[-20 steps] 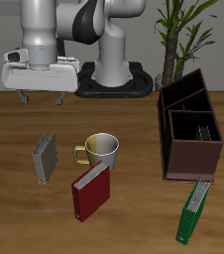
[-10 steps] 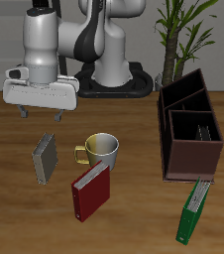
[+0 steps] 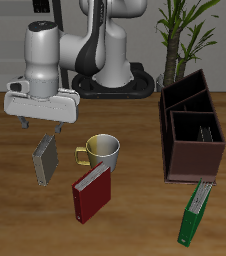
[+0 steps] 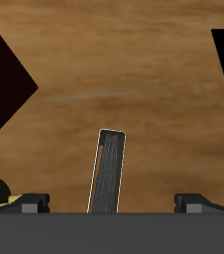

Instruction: Place the left yellow book into the left desk caddy's right compartment and place the right yellow book into the left desk caddy's right compartment and place the red book into the left desk caddy's left compartment

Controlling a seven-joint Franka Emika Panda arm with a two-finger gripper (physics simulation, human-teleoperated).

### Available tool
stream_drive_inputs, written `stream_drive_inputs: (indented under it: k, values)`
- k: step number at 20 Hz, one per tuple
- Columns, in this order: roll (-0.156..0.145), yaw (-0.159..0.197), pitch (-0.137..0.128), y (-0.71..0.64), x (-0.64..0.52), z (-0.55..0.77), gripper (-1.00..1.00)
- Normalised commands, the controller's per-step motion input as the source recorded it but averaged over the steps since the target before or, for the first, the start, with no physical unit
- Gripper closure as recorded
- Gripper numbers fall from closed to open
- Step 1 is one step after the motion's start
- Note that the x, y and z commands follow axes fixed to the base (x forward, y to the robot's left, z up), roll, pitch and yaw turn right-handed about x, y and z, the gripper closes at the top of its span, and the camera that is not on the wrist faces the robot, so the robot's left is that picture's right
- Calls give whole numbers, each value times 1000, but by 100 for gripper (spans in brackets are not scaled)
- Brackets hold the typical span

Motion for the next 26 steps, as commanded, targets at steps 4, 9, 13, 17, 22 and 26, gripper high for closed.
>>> stream_drive_inputs:
  k: [4,9,13,17,22,26]
  values:
    - [-28,-16,5,-100,-81,-94,-100]
    - [-35,-33,-3,56,67,-211,-100]
    - [-10,-13,-11,130,39,-2,-100]
    - [21,11,-8,190,80,41,-100]
    - [11,-18,21,40,96,-5,-100]
    - [-39,-20,22,-171,62,-49,-100]
